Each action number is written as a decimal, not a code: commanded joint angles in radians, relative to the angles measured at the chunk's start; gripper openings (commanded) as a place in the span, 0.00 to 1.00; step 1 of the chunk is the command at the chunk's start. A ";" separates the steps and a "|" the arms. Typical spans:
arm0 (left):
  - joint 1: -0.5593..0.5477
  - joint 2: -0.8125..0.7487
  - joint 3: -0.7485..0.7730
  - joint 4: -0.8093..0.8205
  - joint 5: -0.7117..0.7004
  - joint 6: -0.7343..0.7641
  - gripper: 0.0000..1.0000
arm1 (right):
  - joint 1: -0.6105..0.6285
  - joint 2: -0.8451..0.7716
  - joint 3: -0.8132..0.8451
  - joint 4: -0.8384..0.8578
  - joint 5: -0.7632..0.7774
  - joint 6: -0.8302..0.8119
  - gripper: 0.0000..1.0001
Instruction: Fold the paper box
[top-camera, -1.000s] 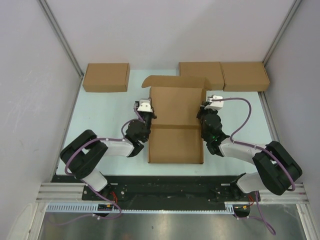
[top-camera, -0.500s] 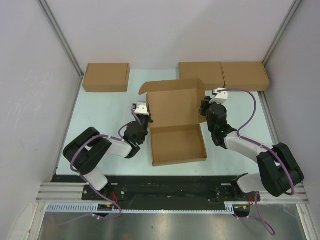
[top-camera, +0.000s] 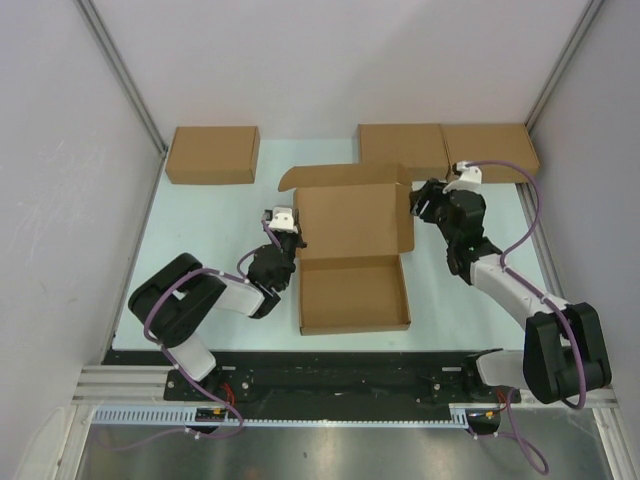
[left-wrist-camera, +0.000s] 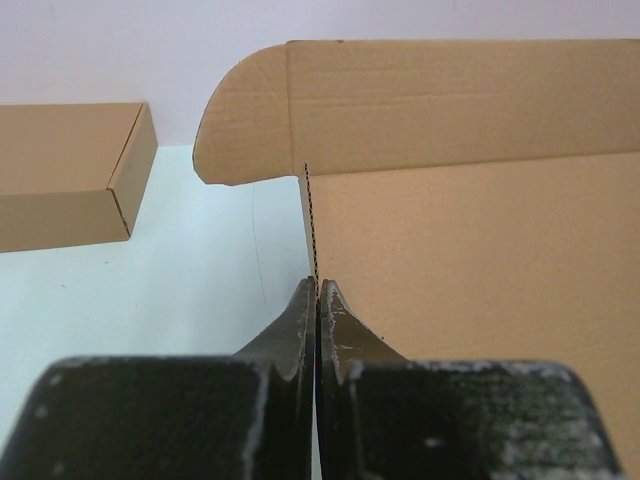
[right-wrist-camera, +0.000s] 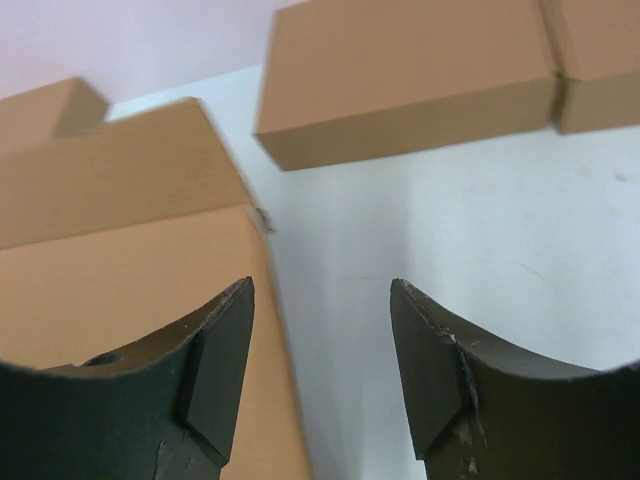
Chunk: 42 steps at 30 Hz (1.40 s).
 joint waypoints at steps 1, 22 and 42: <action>0.001 0.016 -0.008 0.387 0.011 0.010 0.00 | -0.003 0.019 0.070 0.010 -0.188 0.021 0.61; 0.001 0.007 -0.014 0.387 0.003 0.029 0.01 | -0.021 0.131 0.119 -0.030 -0.291 0.001 0.20; 0.131 -0.393 -0.050 -0.040 0.089 -0.189 0.70 | 0.020 0.096 0.119 -0.068 -0.176 -0.049 0.00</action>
